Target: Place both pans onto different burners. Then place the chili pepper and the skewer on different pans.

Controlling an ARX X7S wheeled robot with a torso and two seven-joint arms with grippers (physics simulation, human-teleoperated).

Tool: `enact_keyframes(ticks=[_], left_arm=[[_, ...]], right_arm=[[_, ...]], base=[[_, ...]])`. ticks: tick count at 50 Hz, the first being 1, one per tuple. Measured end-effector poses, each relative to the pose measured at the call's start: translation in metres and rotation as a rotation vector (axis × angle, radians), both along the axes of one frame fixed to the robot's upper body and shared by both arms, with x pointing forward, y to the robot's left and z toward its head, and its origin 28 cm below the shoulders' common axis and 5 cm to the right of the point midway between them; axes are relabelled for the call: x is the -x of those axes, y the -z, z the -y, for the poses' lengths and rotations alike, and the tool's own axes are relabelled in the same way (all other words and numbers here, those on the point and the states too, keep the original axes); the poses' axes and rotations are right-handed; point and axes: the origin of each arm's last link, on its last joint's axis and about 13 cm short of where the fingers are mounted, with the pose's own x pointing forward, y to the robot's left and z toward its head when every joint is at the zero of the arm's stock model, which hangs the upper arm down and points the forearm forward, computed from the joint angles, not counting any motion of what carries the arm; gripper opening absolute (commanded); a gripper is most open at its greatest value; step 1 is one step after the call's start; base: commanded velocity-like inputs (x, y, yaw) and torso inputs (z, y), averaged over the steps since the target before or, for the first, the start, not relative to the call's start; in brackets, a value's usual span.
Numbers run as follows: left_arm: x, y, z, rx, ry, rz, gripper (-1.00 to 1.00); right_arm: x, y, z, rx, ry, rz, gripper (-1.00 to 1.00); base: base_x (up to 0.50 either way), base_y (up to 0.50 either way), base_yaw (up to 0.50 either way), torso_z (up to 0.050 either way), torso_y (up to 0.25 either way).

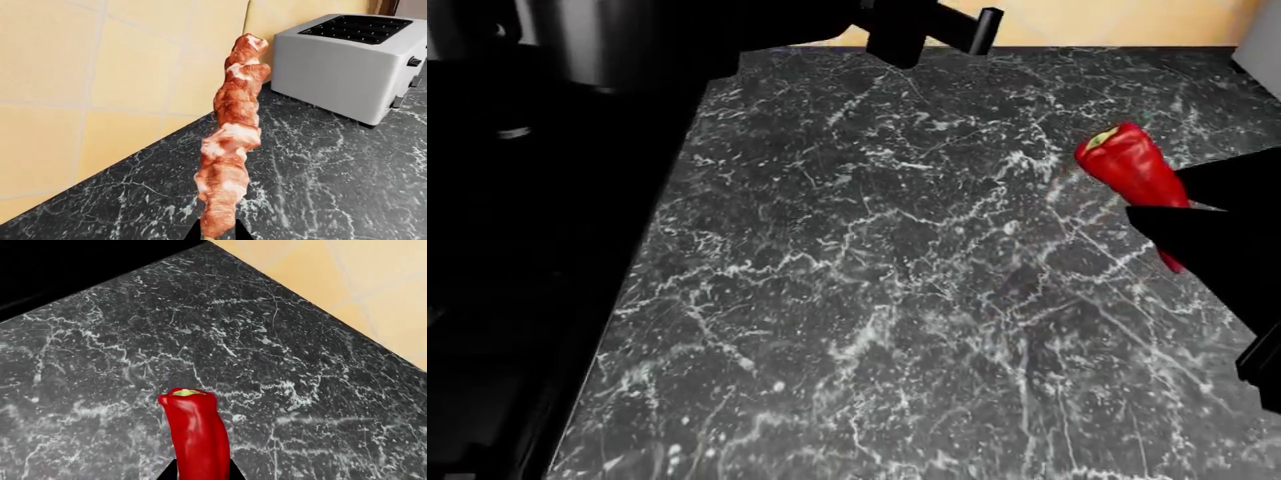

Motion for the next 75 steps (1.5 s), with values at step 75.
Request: enact_keyframes(ticks=[75], left_arm=[[0.104, 0.092, -0.064, 0.231, -0.352, -0.045, -1.0]], right_arm=[[-0.018, 0.045, -0.013, -0.258, 0.179, 0.199, -1.0]], base=[[0.0, 0.0, 0.0, 0.0, 0.076]])
